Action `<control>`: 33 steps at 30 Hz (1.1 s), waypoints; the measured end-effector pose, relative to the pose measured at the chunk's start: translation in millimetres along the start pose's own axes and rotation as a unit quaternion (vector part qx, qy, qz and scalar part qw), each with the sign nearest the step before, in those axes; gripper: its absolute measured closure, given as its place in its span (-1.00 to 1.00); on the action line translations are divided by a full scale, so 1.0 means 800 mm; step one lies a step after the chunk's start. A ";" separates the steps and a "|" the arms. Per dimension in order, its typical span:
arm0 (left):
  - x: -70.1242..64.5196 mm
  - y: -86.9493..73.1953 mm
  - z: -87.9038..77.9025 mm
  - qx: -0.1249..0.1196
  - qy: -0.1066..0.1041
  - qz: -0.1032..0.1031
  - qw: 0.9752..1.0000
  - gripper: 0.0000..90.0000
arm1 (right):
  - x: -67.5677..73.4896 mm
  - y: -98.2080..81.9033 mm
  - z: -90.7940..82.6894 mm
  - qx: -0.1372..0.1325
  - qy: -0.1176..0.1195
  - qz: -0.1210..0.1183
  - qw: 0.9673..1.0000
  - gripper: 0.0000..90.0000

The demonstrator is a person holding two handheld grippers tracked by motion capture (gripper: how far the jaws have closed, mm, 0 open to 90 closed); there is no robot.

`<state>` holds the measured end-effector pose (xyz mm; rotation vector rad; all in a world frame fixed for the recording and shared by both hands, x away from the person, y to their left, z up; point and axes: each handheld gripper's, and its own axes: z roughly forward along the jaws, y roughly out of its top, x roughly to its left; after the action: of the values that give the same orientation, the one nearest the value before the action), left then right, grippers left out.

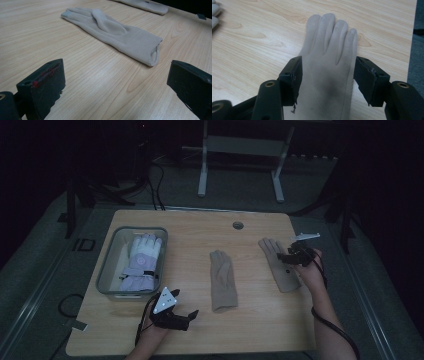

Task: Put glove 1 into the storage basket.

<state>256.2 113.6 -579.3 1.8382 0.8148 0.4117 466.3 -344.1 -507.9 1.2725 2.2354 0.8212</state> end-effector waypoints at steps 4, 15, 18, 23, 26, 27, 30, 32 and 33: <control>0.000 0.000 0.000 0.000 -0.001 0.000 1.000 -0.96 | -0.006 -0.001 0.012 0.010 0.008 0.010 1.000 -0.18; 0.000 -0.001 -0.001 -0.001 -0.001 -0.002 1.000 -0.96 | -0.005 -0.015 0.043 0.036 0.026 0.034 0.998 0.07; 0.000 0.000 -0.001 -0.001 -0.001 0.000 1.000 -0.96 | -0.002 -0.016 0.040 0.037 0.033 0.040 0.998 0.49; 0.000 0.000 -0.001 -0.002 -0.001 -0.002 1.000 -0.96 | 0.013 -0.019 0.030 0.025 0.018 0.069 0.997 0.73; 0.000 0.000 -0.002 -0.003 0.000 -0.004 1.000 -0.96 | 0.024 -0.022 0.017 0.007 0.013 0.093 0.996 0.73; 0.000 0.000 -0.002 -0.003 0.001 -0.004 1.000 -0.96 | 0.028 -0.023 0.011 0.000 0.012 0.096 0.995 0.73; 0.000 0.001 -0.002 -0.006 0.000 -0.005 1.000 -0.96 | 0.039 -0.026 -0.011 -0.022 0.013 0.109 0.994 0.73; -0.001 0.001 -0.003 -0.005 0.000 -0.001 1.000 -0.96 | 0.048 -0.029 -0.028 -0.037 0.015 0.119 0.992 0.73; -0.001 0.001 -0.003 -0.006 0.000 0.000 1.000 -0.96 | 0.051 -0.031 -0.033 -0.041 0.014 0.122 0.992 0.73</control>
<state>254.7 114.4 -577.3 1.8280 0.8102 0.4147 415.0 -325.7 -508.7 1.5229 2.0683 1.0146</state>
